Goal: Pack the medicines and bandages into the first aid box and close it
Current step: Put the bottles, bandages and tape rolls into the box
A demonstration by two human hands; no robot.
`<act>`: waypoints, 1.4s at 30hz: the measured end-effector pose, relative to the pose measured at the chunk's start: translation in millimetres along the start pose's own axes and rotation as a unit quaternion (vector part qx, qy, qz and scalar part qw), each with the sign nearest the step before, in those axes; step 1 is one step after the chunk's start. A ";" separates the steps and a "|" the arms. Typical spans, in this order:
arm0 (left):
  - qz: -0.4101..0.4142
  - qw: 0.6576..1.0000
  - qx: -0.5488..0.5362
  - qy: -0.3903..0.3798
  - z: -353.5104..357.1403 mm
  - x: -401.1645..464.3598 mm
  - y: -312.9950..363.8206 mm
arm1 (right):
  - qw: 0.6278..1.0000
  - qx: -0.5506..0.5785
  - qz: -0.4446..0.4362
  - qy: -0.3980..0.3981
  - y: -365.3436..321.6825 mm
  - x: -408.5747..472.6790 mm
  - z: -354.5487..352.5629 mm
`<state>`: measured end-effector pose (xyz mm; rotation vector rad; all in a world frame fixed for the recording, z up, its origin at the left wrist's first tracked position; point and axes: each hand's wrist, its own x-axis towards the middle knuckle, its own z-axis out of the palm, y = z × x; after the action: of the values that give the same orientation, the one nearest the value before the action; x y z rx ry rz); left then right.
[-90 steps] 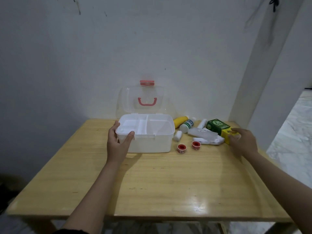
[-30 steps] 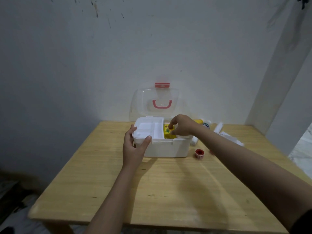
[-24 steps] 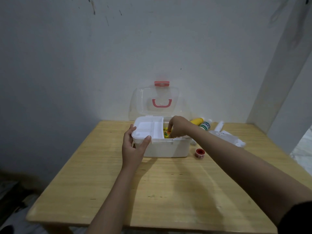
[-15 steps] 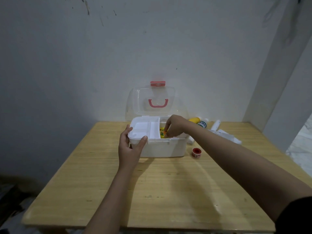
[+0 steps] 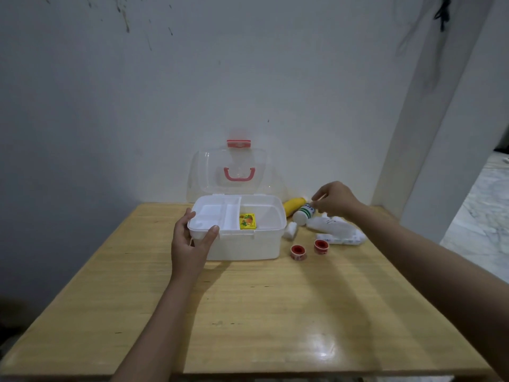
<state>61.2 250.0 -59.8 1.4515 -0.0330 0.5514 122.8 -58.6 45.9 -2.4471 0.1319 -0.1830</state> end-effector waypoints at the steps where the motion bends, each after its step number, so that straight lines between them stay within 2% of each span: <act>1: 0.000 1.000 0.003 0.000 -0.1 0.2 0.4 | 1.000 0.006 0.015 0.004 7.7 4.3 3.6; 6: 0.007 1.000 0.021 0.001 -1.6 -0.1 -0.9 | 0.996 0.013 0.086 0.030 33.2 38.3 26.7; 10: 0.017 1.000 0.021 0.006 -0.9 -0.3 -2.2 | 0.994 0.009 0.101 0.035 32.8 60.5 42.3; 17: 0.016 1.000 0.021 0.014 0.2 -1.5 -2.7 | 0.991 -0.061 0.117 -0.014 16.9 70.3 55.0; 22: 0.011 1.000 0.016 0.013 -0.8 -2.2 -3.3 | 0.987 0.040 0.153 -0.004 19.5 69.5 57.2; 25: 0.009 1.000 0.013 0.010 -1.2 -1.9 -3.3 | 0.989 0.084 0.121 0.024 26.9 68.5 58.1; 30: 0.011 1.000 0.014 0.008 -1.5 -1.9 -3.8 | 0.992 0.113 0.018 0.051 33.1 55.4 53.8; 34: 0.009 1.000 0.015 0.006 -1.2 -1.6 -2.9 | 0.995 0.078 -0.040 0.057 28.8 38.6 49.8; 37: 0.006 1.000 0.010 0.009 -1.0 -1.9 -1.7 | 0.988 0.073 -0.104 0.089 18.7 26.1 39.2; 42: 0.000 1.000 -0.003 0.008 -0.7 -2.8 -0.7 | 0.968 0.149 -0.164 0.118 -21.4 -5.3 9.4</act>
<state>58.8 249.7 -61.5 1.4419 -0.0224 0.5626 120.1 -35.5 51.8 -2.1248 -0.1870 -0.5973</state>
